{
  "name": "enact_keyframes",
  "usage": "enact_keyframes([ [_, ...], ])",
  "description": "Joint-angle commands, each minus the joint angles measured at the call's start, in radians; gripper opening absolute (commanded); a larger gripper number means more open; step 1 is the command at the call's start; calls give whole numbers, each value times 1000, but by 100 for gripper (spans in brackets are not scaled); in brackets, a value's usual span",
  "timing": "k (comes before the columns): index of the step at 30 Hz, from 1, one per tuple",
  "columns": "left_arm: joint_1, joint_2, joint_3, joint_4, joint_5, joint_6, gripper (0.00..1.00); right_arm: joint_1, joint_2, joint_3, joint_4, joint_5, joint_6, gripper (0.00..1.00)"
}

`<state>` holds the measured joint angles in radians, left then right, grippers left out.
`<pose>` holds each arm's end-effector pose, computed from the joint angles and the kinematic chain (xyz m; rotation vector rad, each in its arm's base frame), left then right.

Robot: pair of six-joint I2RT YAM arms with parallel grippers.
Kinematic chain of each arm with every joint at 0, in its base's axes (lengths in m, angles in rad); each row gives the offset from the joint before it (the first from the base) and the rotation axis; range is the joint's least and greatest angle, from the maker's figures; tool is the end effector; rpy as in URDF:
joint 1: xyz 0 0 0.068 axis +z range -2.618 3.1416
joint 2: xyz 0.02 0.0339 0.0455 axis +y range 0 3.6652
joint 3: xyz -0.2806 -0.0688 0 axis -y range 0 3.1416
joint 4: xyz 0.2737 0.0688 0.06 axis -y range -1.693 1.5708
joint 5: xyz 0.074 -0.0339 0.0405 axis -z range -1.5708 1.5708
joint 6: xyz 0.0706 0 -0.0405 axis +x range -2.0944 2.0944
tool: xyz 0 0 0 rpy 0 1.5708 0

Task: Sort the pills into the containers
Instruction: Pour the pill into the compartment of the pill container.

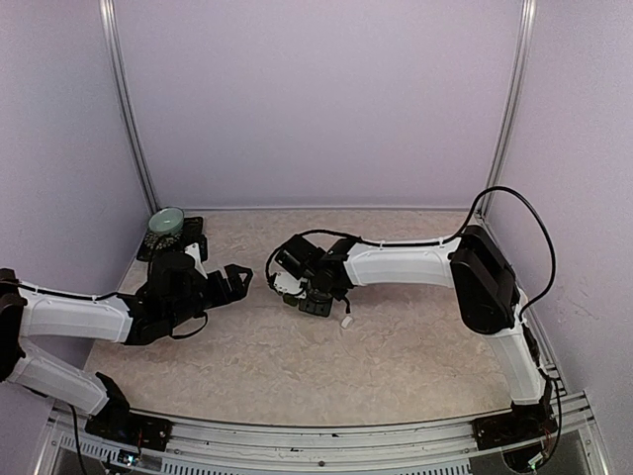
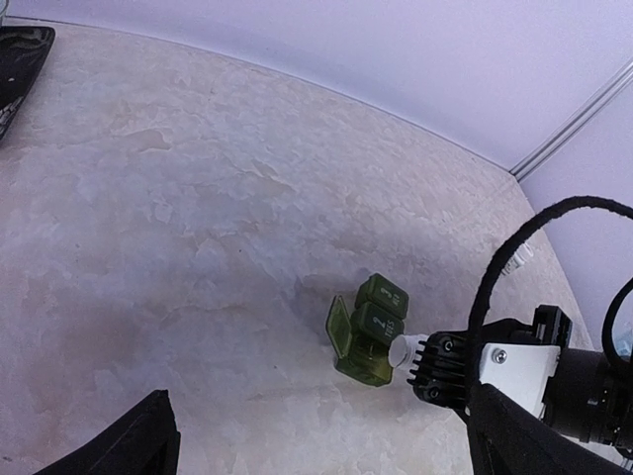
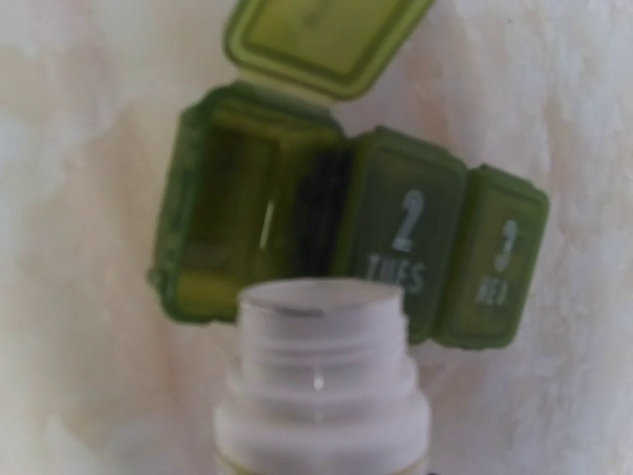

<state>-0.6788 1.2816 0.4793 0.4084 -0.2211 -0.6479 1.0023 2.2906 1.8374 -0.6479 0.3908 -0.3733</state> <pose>0.2473 -0.1796 0.1725 -0.1176 2.0091 -0.6492 0.3136 0.4409 0.1344 -1.5338 2.0581 -0.2928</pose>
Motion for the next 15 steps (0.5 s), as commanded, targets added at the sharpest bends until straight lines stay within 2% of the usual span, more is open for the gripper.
enact_keyframes([
  [1, 12, -13, -11, 30, 6, -7, 99, 21, 7, 25, -21, 43, -23, 0],
  [15, 18, -14, -21, 40, 15, -13, 99, 50, 10, 31, -20, 107, -78, 0],
])
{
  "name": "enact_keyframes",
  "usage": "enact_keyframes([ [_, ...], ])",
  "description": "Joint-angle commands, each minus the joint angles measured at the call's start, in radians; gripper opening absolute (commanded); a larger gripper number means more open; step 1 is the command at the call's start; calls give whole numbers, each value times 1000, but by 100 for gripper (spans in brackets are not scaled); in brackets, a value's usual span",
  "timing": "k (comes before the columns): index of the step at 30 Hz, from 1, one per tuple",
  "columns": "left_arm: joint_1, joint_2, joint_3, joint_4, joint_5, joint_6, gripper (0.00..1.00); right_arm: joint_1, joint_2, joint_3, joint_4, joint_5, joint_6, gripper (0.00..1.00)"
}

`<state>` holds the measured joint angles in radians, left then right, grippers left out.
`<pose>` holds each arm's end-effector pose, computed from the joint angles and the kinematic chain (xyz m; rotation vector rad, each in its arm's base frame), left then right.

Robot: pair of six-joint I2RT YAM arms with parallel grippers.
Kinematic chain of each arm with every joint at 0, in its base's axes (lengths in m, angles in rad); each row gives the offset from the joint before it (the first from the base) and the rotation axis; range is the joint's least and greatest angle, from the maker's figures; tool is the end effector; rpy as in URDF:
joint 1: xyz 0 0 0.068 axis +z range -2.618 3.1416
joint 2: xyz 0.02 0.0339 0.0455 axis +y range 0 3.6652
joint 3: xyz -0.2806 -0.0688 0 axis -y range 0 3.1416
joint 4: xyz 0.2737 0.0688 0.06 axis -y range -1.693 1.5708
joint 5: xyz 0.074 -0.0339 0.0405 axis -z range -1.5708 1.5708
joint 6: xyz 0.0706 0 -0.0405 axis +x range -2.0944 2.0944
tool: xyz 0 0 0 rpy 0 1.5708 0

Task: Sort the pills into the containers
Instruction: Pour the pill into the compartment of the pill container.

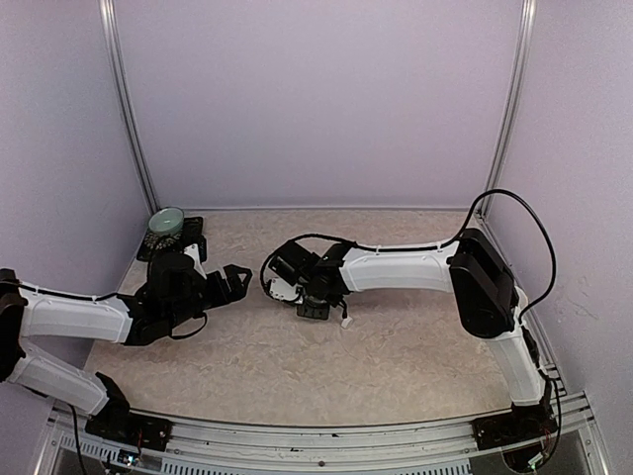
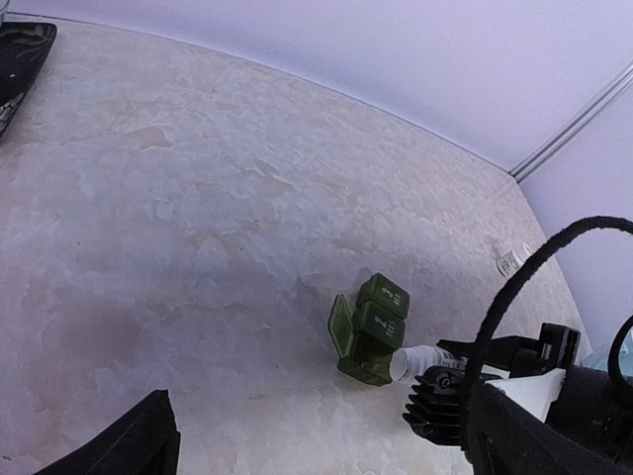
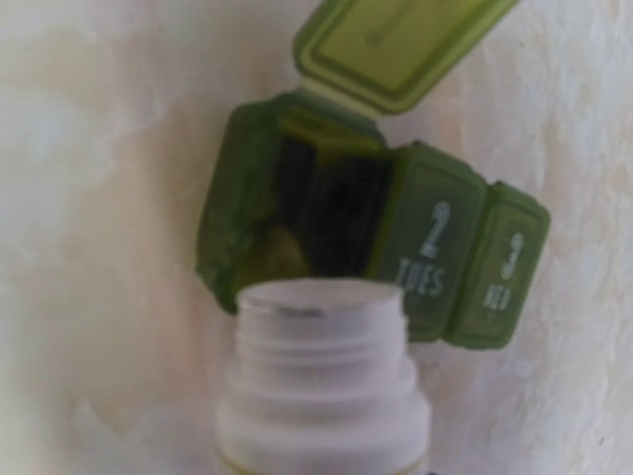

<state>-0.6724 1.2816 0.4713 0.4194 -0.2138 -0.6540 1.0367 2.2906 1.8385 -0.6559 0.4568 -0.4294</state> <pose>0.2474 -0.1778 0.1710 -0.1257 2.0077 -0.6573 0.3010 0.4478 0.1360 -1.5983 1.9832 -0.3850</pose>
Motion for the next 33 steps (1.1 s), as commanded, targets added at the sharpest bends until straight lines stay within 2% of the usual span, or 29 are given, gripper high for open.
enact_keyframes([
  [1, 11, -14, -14, 30, 8, -7, 99, 17, 10, 30, -11, 49, -26, 0],
  [33, 29, -28, -19, 31, 25, -3, 99, 33, 30, 29, 43, 160, -113, 0],
])
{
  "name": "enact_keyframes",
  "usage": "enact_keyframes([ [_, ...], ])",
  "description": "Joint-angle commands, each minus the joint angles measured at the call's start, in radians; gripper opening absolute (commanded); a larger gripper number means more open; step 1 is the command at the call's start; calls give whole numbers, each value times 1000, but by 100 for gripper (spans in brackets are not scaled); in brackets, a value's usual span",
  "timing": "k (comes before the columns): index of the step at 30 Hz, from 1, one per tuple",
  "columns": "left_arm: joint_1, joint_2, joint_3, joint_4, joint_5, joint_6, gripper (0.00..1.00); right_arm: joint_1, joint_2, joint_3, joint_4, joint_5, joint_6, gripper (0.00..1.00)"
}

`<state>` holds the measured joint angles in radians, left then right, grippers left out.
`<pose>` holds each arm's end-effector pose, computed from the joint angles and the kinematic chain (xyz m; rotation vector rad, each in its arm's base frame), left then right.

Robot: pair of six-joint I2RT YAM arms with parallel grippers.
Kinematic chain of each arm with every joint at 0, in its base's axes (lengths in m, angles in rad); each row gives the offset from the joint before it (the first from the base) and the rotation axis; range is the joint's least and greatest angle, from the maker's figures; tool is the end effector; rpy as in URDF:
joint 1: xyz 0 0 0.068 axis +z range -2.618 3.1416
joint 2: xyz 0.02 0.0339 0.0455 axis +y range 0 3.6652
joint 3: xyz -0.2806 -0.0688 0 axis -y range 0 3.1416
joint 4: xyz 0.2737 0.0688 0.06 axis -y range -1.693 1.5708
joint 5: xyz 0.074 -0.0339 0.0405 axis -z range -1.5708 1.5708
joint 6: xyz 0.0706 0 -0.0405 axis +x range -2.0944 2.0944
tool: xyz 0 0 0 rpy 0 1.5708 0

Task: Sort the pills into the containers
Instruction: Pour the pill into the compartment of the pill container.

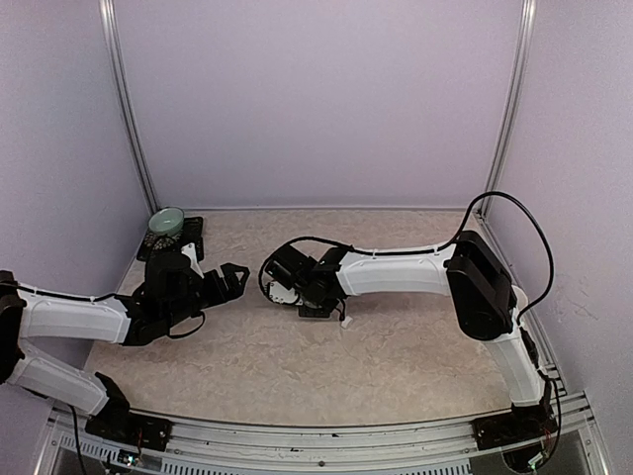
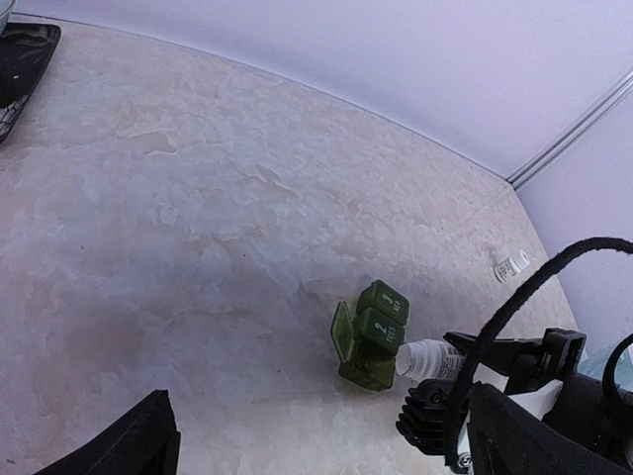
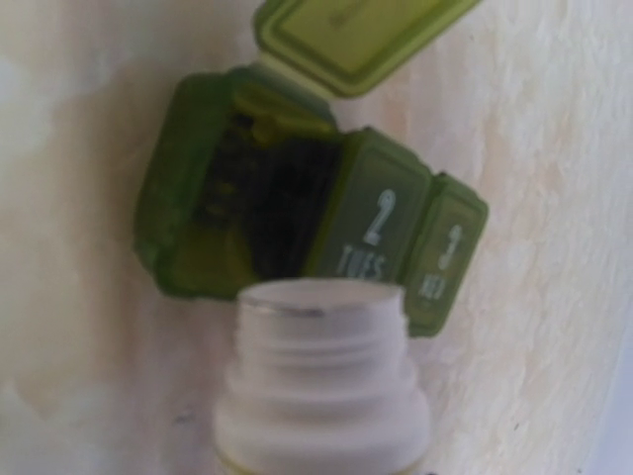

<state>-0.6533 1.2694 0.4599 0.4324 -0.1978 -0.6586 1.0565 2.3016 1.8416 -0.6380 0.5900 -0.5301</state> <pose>0.2483 -0.1726 0.1720 -0.1399 1.9962 -0.6705 0.2996 0.4505 0.1366 -1.6412 1.8703 -0.5726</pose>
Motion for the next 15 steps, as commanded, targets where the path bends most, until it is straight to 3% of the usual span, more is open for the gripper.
enact_keyframes([
  [1, 10, -15, -7, 20, 10, 0, 99, 13, 19, 28, 26, 26, -13, 0],
  [15, 13, -31, -14, 11, 8, -1, 99, 8, 11, 0, 34, -62, 50, 0],
])
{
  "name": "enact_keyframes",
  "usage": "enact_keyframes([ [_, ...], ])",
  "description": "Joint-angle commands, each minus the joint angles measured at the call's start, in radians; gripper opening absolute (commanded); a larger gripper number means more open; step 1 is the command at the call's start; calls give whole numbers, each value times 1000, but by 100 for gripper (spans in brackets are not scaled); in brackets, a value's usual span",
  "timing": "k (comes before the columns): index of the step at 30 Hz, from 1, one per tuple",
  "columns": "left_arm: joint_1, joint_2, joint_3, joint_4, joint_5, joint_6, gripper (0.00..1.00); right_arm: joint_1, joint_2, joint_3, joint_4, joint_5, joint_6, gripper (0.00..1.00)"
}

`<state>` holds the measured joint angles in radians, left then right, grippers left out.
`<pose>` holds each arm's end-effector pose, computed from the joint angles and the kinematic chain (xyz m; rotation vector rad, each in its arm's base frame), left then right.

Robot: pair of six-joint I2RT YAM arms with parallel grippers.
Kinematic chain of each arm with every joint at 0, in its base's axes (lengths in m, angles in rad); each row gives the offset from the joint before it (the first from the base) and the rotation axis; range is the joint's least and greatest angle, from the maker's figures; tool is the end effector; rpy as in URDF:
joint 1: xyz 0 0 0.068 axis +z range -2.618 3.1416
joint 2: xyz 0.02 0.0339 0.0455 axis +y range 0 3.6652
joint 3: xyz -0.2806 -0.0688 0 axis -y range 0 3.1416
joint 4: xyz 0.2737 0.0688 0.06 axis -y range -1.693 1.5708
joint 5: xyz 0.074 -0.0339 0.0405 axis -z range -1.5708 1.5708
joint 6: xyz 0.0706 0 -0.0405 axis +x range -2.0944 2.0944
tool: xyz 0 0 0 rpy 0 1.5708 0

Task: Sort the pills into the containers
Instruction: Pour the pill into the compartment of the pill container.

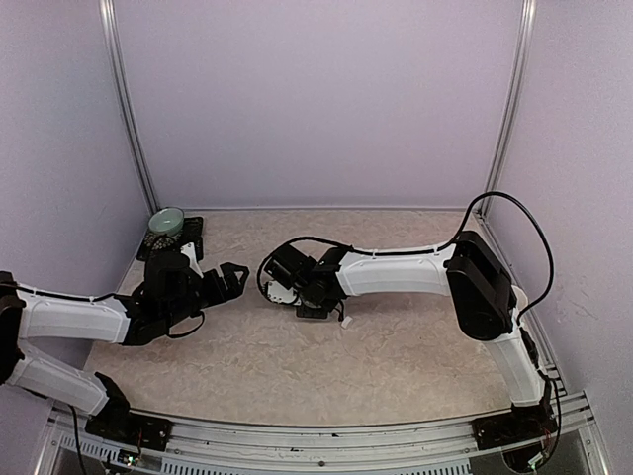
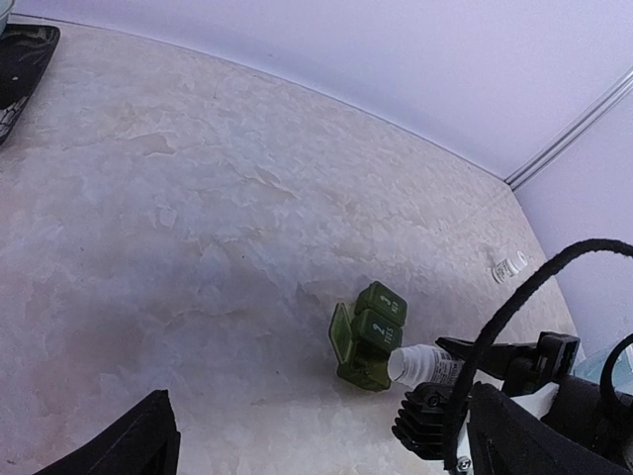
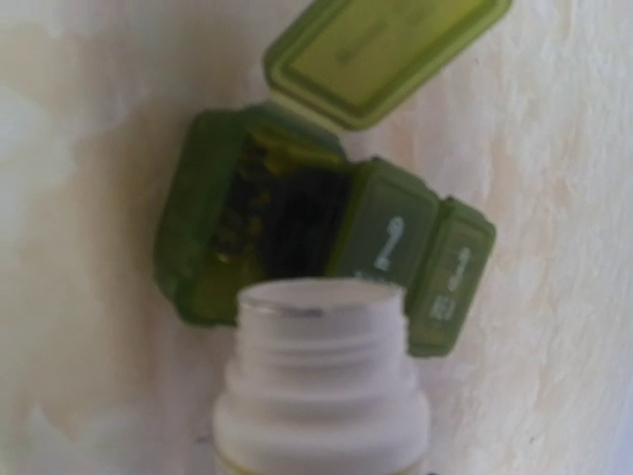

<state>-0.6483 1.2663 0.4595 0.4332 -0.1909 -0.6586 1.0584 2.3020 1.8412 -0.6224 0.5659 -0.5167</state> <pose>0.2488 -0.1717 0.1728 -0.1405 1.9940 -0.6755 0.2986 0.4537 0.1364 -1.6300 1.8760 -0.5295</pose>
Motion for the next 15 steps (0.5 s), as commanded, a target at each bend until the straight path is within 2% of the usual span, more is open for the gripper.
enact_keyframes([
  [1, 8, -30, -14, 8, 1, -1, 99, 5, 10, -1, 18, -44, 44, 0],
  [15, 8, -38, -21, 8, 1, -9, 99, -19, -42, -65, 59, -107, 109, 0],
])
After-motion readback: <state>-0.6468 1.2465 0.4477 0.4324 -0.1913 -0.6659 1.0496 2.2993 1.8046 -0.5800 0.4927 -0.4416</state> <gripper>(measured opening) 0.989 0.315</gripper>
